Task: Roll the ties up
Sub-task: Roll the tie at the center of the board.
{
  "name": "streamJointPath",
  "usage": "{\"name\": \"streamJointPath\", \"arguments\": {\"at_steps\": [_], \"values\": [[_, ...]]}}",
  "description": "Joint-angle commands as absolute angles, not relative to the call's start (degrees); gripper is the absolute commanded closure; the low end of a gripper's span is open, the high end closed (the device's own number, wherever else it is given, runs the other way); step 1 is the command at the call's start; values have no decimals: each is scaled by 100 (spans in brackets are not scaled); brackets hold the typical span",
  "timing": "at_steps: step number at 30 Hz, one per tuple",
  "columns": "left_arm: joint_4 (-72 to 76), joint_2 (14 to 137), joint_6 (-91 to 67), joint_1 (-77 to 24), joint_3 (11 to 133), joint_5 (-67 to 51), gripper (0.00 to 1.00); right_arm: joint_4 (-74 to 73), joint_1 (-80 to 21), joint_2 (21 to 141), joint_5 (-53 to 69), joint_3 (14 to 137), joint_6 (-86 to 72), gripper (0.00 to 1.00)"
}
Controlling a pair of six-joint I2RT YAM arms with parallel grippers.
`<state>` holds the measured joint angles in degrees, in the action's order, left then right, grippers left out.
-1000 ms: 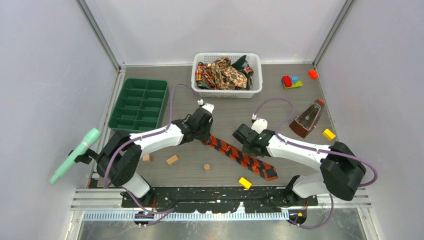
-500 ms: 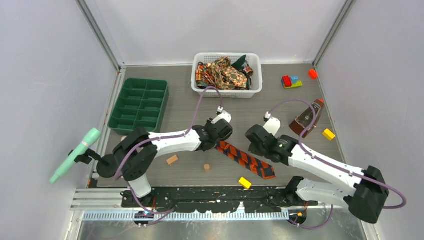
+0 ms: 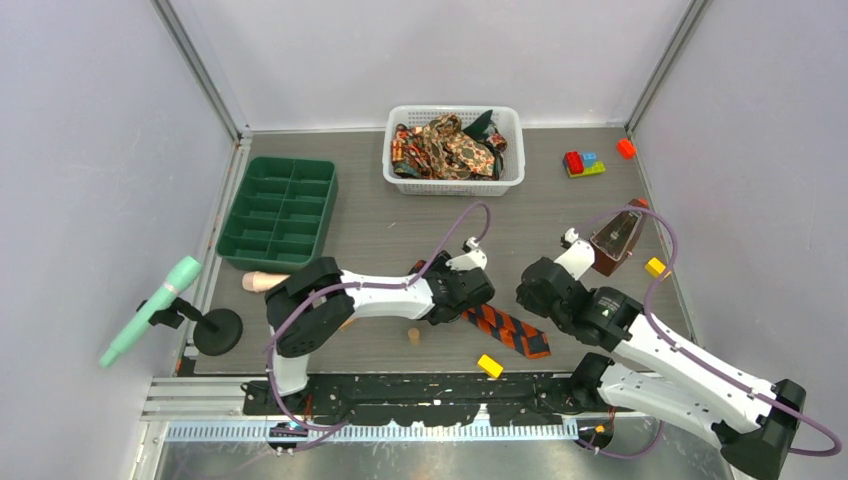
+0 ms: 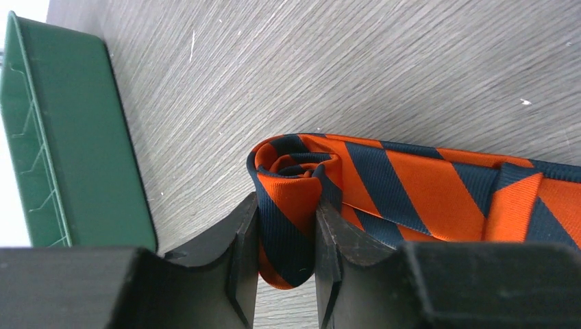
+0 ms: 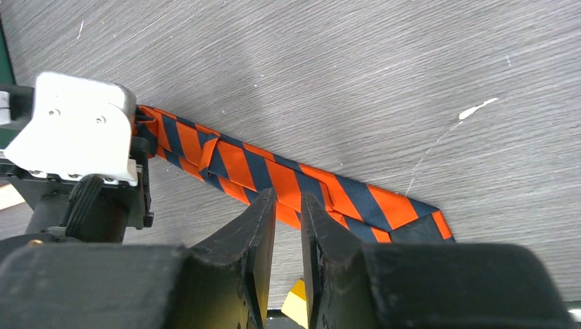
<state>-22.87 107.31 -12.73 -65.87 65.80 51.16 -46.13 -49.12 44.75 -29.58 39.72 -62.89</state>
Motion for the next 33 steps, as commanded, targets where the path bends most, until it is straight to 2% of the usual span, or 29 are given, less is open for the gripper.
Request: {"name": "streamJointPath", "arguments": {"at_steps": [1,5,11,20,33], "values": [[-2402,10900,-1263,-6785,6804,5490,64,-4979,-4948,4260,-3355,4051,-6456,73],[-2516,10916,-1337,-6897,6867,5435,52,-5075,-4948,4155,-3408,4081,-6471,72],[-2707,10962,-1452,-6991,7040,5304,46,-5285,-4948,4119,-3523,4199,-6461,71],[-3034,11066,-1656,-7123,7350,5128,44,-5414,-4948,4041,-3528,4215,-6496,70],[-3164,10969,-2035,-7198,7425,4663,48,-5464,-4948,3917,-3486,4137,-6590,69]]}}
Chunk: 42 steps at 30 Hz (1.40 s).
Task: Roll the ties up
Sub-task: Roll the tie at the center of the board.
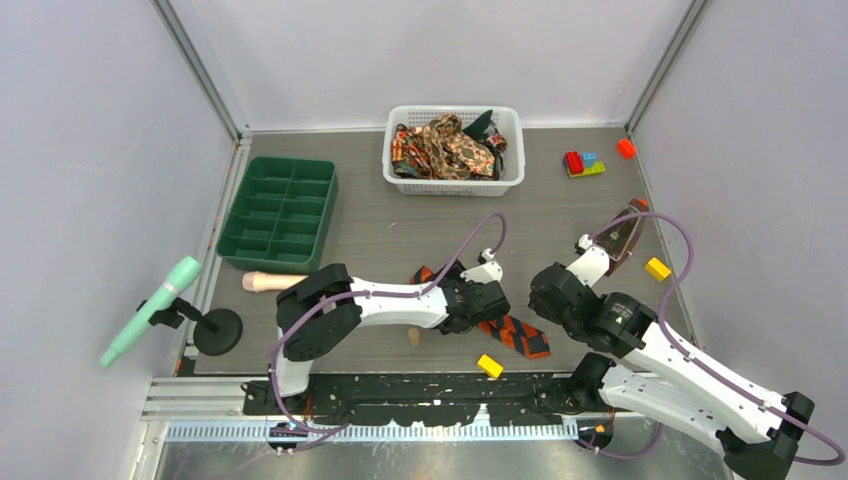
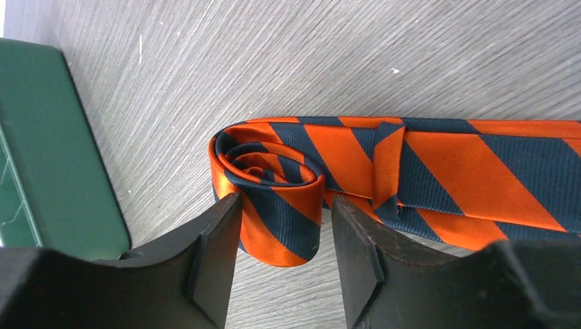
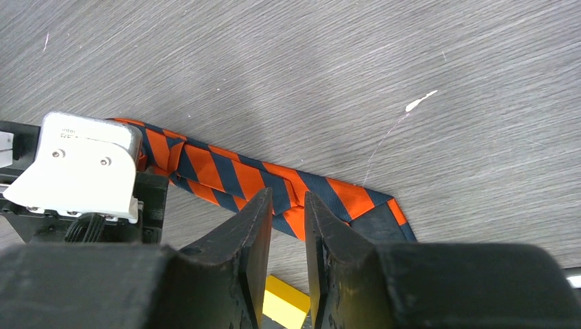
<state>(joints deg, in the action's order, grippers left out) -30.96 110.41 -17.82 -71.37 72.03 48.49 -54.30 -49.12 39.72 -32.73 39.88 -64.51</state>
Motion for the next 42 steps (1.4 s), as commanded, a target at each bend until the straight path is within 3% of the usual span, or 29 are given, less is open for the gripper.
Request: {"name": "streamJointPath", "arguments": {"at_steps": [1,8,14,31,33,39,42], "values": [[-3168,10969,-2065,-7206,7441,4623,48,-5466,-4948,3910,-3483,4134,-6598,70],[-3183,10969,-2165,-7240,7519,4530,53,-5461,-4948,3884,-3481,4089,-6635,70],[-3173,10978,-2164,-7242,7548,4579,63,-5464,-4948,3895,-3465,4080,-6627,70],[-3021,10072,-1887,-7239,7477,4794,53,-5510,-4953,3555,-3937,4389,-6538,65],[-2905,9857,-1845,-7234,7389,4746,53,-5505,-4949,3528,-3962,4410,-6481,51],[-2525,8877,-2044,-6724,6759,4137,50,-4885,-4948,3912,-3469,4456,-5589,36],[-2469,8189,-2411,-6068,6300,3617,48,-4354,-4948,4507,-2819,4707,-4898,20]]}}
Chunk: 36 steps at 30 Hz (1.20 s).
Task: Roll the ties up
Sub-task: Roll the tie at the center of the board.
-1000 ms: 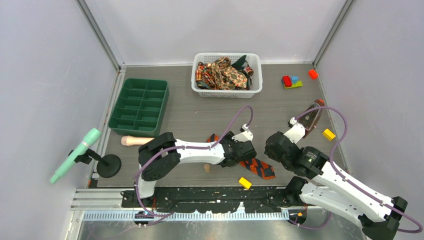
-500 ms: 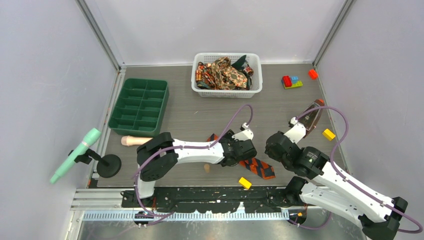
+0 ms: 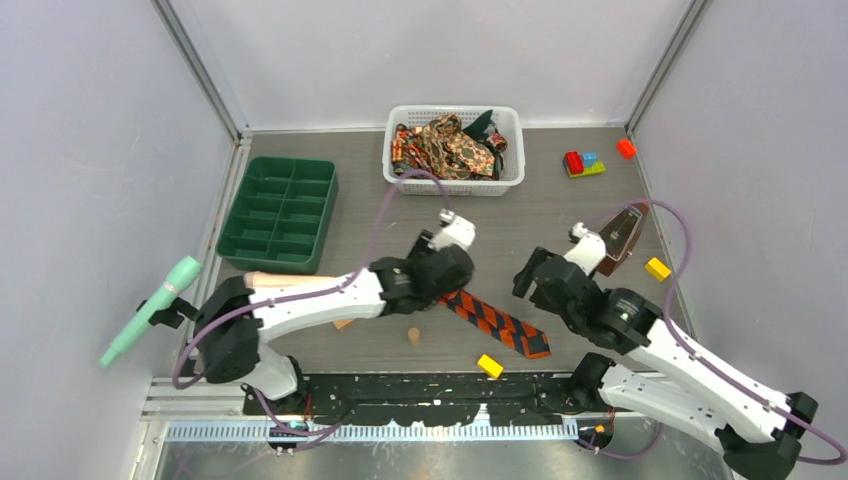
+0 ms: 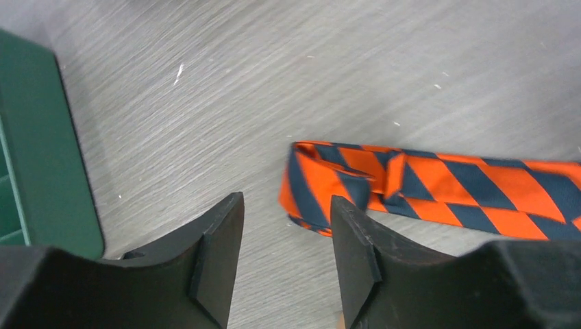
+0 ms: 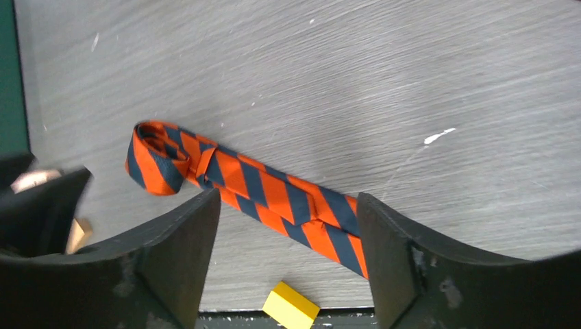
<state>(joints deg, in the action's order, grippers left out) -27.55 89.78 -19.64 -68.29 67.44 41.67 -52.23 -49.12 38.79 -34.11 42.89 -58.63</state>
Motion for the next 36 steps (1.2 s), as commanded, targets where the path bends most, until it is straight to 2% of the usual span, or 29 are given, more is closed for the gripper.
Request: {"name": "streamJointPath", "arguments": {"at_steps": [1,9,14,23,36], "values": [[-2482,7999,-2552,-5833,6144,3460,46,-4265,-4953,4880,-2715,4870,-4602,16],[-2660,6802,-3541,-3875,4999,2096,25,-3050,-5319,7216,-1968,5835,-2977,10],[-2940,6477,-3830,-3219,4569,1856,19,-2243,-5621,8567,-1642,6356,-1861,8],[-3137,6093,-3830,-2766,4231,1652,17,-2290,-5713,10112,-1442,7421,-1039,5],[-3093,6028,-3824,-2668,4094,1536,16,-2558,-5686,10683,-930,7544,-336,5]]}}
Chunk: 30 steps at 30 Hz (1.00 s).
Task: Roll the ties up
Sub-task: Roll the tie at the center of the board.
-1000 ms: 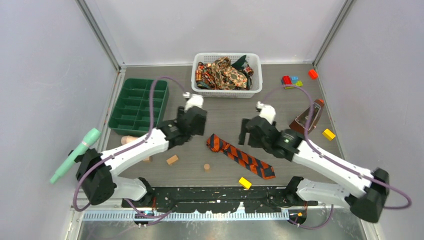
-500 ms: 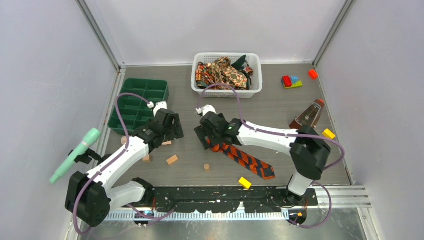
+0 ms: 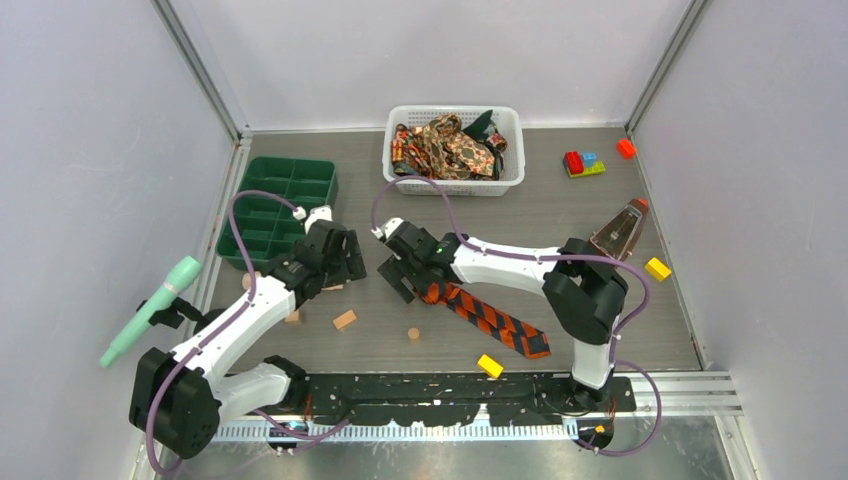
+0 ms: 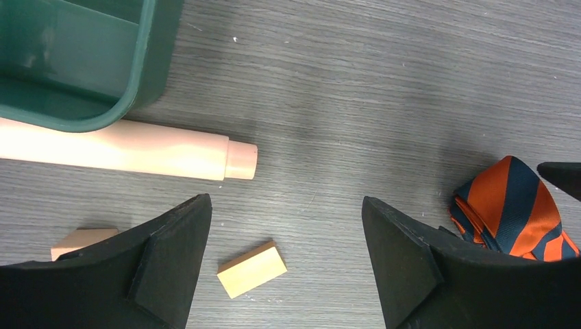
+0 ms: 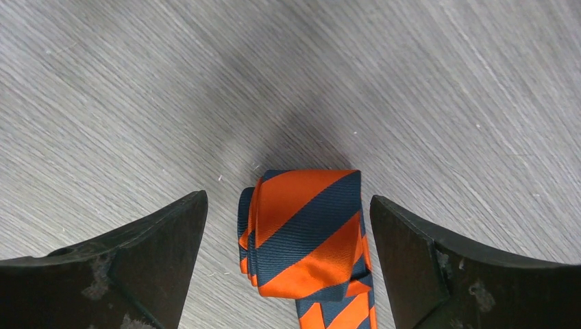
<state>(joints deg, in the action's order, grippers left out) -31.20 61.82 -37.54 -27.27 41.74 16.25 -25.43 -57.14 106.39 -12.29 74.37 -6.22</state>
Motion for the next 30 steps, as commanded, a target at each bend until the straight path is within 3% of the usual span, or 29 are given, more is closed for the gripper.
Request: {"name": "streamJointPath", "arguments": {"at_steps": [1,17,30], "values": [[-3094,6029,-3823,-2664,4083,1518,16,-2558,-5669,10704,-865,7522,-326,5],[-2985,6094,-3806,-2568,4026,1348,16,-2490,-5318,10772,-572,7130,-340,6],[-2924,6152,-3788,-2549,4008,1258,17,-2262,-5317,10762,-467,6690,-668,18]]}}
